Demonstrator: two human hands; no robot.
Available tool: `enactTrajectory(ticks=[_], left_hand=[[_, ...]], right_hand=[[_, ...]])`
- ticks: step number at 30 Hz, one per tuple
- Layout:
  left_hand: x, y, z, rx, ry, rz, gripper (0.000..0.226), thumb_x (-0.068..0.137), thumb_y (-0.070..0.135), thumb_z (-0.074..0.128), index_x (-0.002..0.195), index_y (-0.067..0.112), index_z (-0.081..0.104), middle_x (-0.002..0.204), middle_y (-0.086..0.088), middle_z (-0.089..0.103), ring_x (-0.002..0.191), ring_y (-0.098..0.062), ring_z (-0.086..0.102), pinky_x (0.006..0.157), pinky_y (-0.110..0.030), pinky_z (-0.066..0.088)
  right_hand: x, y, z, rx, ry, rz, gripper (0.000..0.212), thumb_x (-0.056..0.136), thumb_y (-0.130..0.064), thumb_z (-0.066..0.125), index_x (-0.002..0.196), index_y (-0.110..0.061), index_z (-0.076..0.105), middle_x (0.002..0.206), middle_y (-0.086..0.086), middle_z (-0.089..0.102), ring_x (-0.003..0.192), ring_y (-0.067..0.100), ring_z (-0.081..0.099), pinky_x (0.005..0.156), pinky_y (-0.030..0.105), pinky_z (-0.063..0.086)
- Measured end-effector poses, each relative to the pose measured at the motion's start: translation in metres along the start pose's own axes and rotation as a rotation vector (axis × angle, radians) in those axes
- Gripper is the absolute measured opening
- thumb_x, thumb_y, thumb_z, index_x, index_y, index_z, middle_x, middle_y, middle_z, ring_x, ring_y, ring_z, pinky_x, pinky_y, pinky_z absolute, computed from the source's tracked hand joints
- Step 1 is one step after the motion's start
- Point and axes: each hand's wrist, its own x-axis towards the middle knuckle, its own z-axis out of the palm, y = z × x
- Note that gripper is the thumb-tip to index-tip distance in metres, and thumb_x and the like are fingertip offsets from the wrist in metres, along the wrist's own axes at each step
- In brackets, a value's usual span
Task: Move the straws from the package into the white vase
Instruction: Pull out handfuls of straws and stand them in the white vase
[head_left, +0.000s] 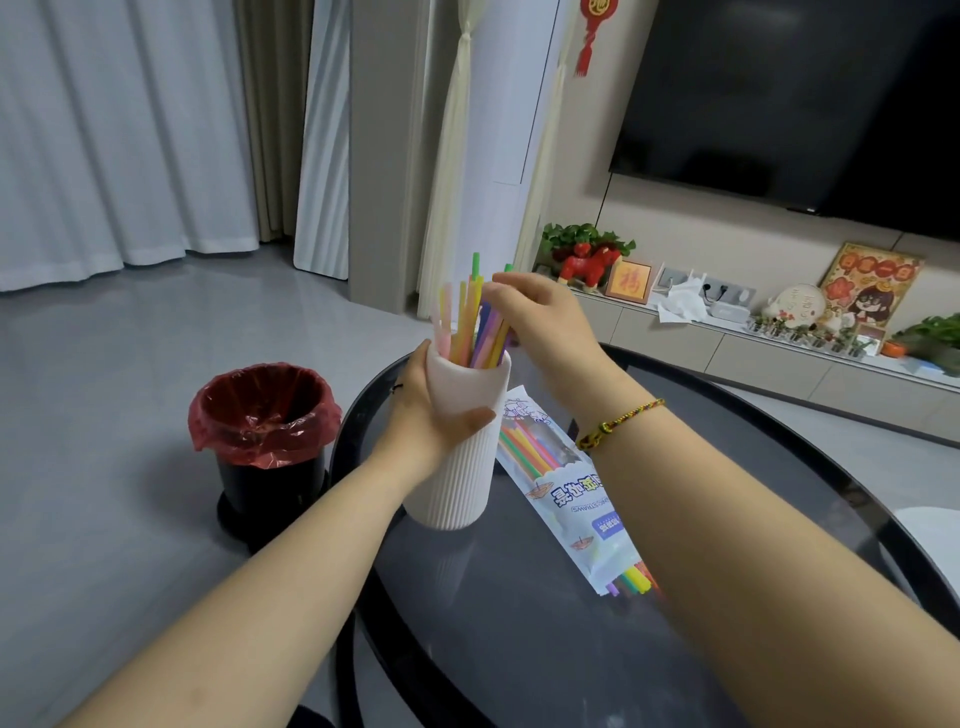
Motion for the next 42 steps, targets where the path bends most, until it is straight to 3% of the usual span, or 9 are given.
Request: enactTrajectory(ticks=[2, 5, 10, 14, 21, 26, 33, 37, 42], left_hand=[[-0.009, -0.007, 0.0, 0.115, 0.051, -0.037, 0.069, 0.066, 0.03, 0.073, 0.124, 0.018, 0.038, 0.122, -0.01, 0.053, 0.108, -0.029, 0.051, 0.077, -0.032, 0.044], [-0.03, -0.017, 0.001, 0.188, 0.15, -0.063, 0.074, 0.074, 0.027, 0.068, 0.136, 0.016, 0.027, 0.14, -0.011, 0.037, 0.126, -0.028, 0.035, 0.1, -0.038, 0.033], [-0.073, -0.023, 0.018, 0.261, 0.252, 0.085, 0.044, 0.078, 0.009, 0.064, 0.118, 0.001, 0.048, 0.125, -0.02, 0.048, 0.117, -0.033, 0.042, 0.095, -0.026, 0.029], [-0.097, -0.03, 0.047, 0.308, -0.094, 0.127, 0.024, 0.085, 0.015, 0.054, 0.109, 0.011, 0.056, 0.119, -0.005, 0.055, 0.107, -0.023, 0.054, 0.081, -0.02, 0.035], [-0.113, -0.046, 0.105, 0.544, -0.586, 0.06, 0.048, 0.093, 0.029, 0.038, 0.138, 0.032, 0.021, 0.153, 0.01, 0.014, 0.134, -0.021, 0.028, 0.108, -0.034, 0.026], [-0.107, -0.054, 0.122, 0.706, -0.617, 0.142, 0.05, 0.095, 0.025, 0.029, 0.141, 0.026, 0.009, 0.154, 0.005, 0.01, 0.14, -0.012, 0.012, 0.115, -0.03, 0.004], [-0.1, -0.06, 0.127, 0.754, -0.613, 0.142, 0.049, 0.096, 0.026, 0.024, 0.142, 0.027, 0.005, 0.155, 0.006, 0.008, 0.14, -0.01, 0.008, 0.115, -0.029, 0.0], [-0.1, -0.059, 0.127, 0.771, -0.618, 0.142, 0.05, 0.096, 0.026, 0.023, 0.142, 0.026, 0.002, 0.155, 0.006, 0.006, 0.141, -0.009, 0.007, 0.115, -0.029, 0.0], [-0.1, -0.06, 0.127, 0.774, -0.615, 0.153, 0.051, 0.096, 0.025, 0.023, 0.142, 0.026, 0.001, 0.155, 0.008, 0.003, 0.141, -0.009, 0.006, 0.115, -0.029, 0.0]], right_hand=[[-0.003, -0.002, -0.01, 0.011, 0.042, -0.026, 0.04, 0.088, -0.018, 0.052, 0.125, -0.005, 0.05, 0.118, 0.011, 0.059, 0.099, 0.016, 0.058, 0.087, 0.031, 0.054], [-0.009, -0.003, -0.028, -0.011, 0.142, -0.081, 0.036, 0.088, -0.015, 0.052, 0.122, -0.004, 0.053, 0.117, 0.012, 0.061, 0.096, 0.012, 0.055, 0.089, 0.025, 0.048], [-0.028, 0.019, -0.068, -0.077, 0.225, -0.062, 0.029, 0.088, -0.011, 0.051, 0.115, -0.003, 0.057, 0.089, -0.003, 0.06, 0.082, 0.009, 0.056, 0.08, 0.023, 0.049], [-0.052, 0.058, -0.099, -0.221, 0.267, 0.102, 0.03, 0.087, -0.011, 0.052, 0.116, -0.003, 0.058, 0.099, 0.008, 0.06, 0.088, 0.015, 0.052, 0.073, 0.024, 0.043], [-0.097, 0.132, -0.128, -0.484, 0.059, 0.468, 0.046, 0.084, -0.013, 0.057, 0.127, -0.001, 0.047, 0.13, 0.015, 0.054, 0.112, 0.025, 0.053, 0.088, 0.028, 0.04], [-0.117, 0.169, -0.124, -0.584, -0.16, 0.618, 0.059, 0.075, -0.026, 0.068, 0.125, -0.005, 0.045, 0.115, 0.007, 0.055, 0.093, 0.018, 0.05, 0.077, 0.028, 0.043], [-0.107, 0.189, -0.102, -0.899, -0.143, 0.563, 0.064, 0.073, -0.038, 0.068, 0.121, -0.003, 0.043, 0.122, 0.013, 0.051, 0.113, 0.029, 0.049, 0.087, 0.032, 0.045], [-0.099, 0.19, -0.093, -0.944, -0.222, 0.505, 0.04, 0.083, -0.031, 0.058, 0.118, -0.013, 0.053, 0.113, 0.008, 0.063, 0.102, 0.026, 0.06, 0.076, 0.028, 0.044], [-0.093, 0.193, -0.089, -1.136, -0.257, 0.542, 0.027, 0.093, -0.02, 0.045, 0.114, -0.006, 0.049, 0.117, 0.009, 0.061, 0.105, 0.028, 0.06, 0.073, 0.029, 0.042]])
